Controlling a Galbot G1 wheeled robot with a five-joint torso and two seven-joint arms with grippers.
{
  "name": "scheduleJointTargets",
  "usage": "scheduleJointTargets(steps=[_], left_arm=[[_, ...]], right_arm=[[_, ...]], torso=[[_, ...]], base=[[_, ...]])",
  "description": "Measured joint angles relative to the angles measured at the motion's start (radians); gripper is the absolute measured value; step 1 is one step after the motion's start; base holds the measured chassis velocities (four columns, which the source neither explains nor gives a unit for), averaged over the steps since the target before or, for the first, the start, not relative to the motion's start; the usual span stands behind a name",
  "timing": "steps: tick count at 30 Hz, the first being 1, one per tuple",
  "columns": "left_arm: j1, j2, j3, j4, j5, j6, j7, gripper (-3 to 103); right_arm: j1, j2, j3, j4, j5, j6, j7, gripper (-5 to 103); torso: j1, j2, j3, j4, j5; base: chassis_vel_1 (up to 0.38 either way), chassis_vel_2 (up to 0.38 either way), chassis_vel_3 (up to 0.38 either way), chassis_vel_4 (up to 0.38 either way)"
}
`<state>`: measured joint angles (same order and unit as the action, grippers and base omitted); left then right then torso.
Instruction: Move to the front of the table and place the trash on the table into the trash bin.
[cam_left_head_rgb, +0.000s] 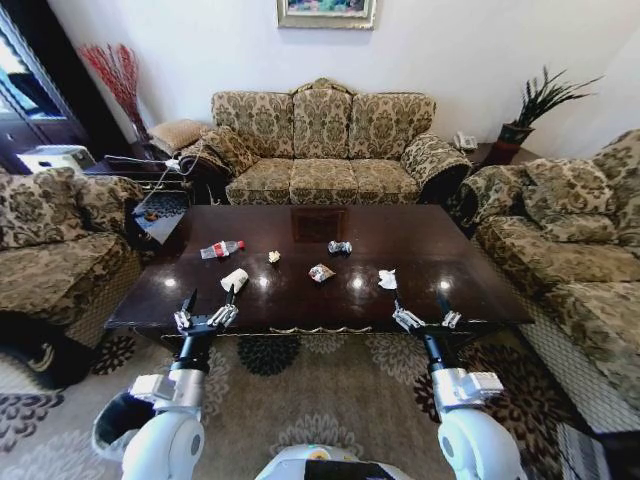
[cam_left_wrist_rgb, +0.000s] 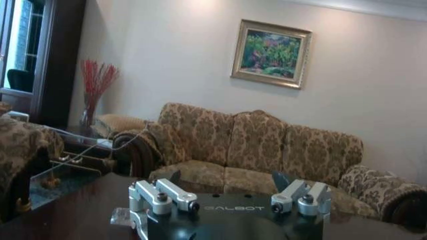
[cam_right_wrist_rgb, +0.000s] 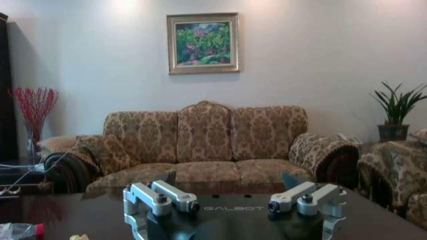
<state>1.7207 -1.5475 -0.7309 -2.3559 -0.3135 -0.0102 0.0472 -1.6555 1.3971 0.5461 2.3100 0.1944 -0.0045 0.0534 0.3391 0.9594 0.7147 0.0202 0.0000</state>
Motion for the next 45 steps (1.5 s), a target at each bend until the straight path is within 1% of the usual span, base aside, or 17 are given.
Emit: scheduleJointTargets(steps=[7,13,21,22,24,25,27,39,40,42,45], left_arm=[[0.001,-0.003,-0.002,0.001,-0.001,-0.004,-0.007,94],[0.008,-0.007,-0.005,-0.006,-0.003,-0.002,-0.02,94],[0.023,-0.033,-0.004,-0.01,0.005,-0.003,-0.023,94],[0.024,-0.036,-0.001,-0.007,0.007,-0.004,-0.024,91],[0.024,-0.036,0.001,-0.006,0.008,-0.004,-0.024,91],[0.023,-0.036,0.002,-0.005,0.009,-0.004,-0.024,93],[0.019,-0.035,0.006,-0.005,0.012,-0.002,-0.024,94],[0.015,-0.04,0.021,0.004,0.012,-0.001,-0.025,94],[0.014,-0.04,0.022,0.005,0.013,-0.001,-0.025,97],[0.013,-0.041,0.023,0.007,0.013,-0.001,-0.026,95],[0.013,-0.042,0.023,0.01,0.013,-0.001,-0.026,95]], right_arm=[[-0.001,0.001,-0.002,-0.003,-0.001,0.001,0.0,100],[-0.003,0.007,-0.001,-0.009,-0.008,0.026,-0.003,100],[0.012,0.004,-0.015,-0.013,0.021,0.07,0.006,100],[0.012,0.002,-0.011,-0.013,0.02,0.071,0.006,100],[0.011,0.002,-0.009,-0.013,0.018,0.069,0.005,100],[0.009,0.002,-0.007,-0.012,0.015,0.068,0.003,100],[0.0,0.01,-0.007,-0.012,-0.002,0.067,-0.002,100],[-0.052,0.023,-0.019,0.001,-0.026,0.069,-0.01,100],[-0.055,0.023,-0.019,0.0,-0.027,0.069,-0.01,100],[-0.059,0.025,-0.021,0.0,-0.032,0.071,-0.01,100],[-0.061,0.03,-0.026,0.001,-0.039,0.073,-0.009,100]], torso=[[0.0,0.0,0.0,0.0,0.0],[0.0,0.0,0.0,0.0,0.0],[0.0,0.0,0.0,0.0001,0.0],[0.0,0.0,0.0,0.0001,0.0],[0.0,0.0,0.0,0.0001,0.0001],[0.0,0.0,0.0,0.0,0.0],[0.0,0.0,0.0,0.0,0.0],[0.0,0.0,0.0,0.0,0.0],[0.0,0.0,0.0,0.0,0.0],[0.0,0.0,0.0,0.0,0.0001],[0.0,0.0,0.0,0.0,0.0]], base=[[0.0,0.0,0.0,0.0],[0.0,0.0,0.0,0.0],[0.0,0.0,0.0,0.0],[0.0,0.0,0.0,0.0],[0.0,0.0,0.0,0.0],[0.0,0.0,0.0,0.0],[0.0,0.0,0.0,0.0],[0.0,0.0,0.0,0.0],[0.0,0.0,0.0,0.0],[0.0,0.0,0.0,0.0],[0.0,0.0,0.0,0.0]])
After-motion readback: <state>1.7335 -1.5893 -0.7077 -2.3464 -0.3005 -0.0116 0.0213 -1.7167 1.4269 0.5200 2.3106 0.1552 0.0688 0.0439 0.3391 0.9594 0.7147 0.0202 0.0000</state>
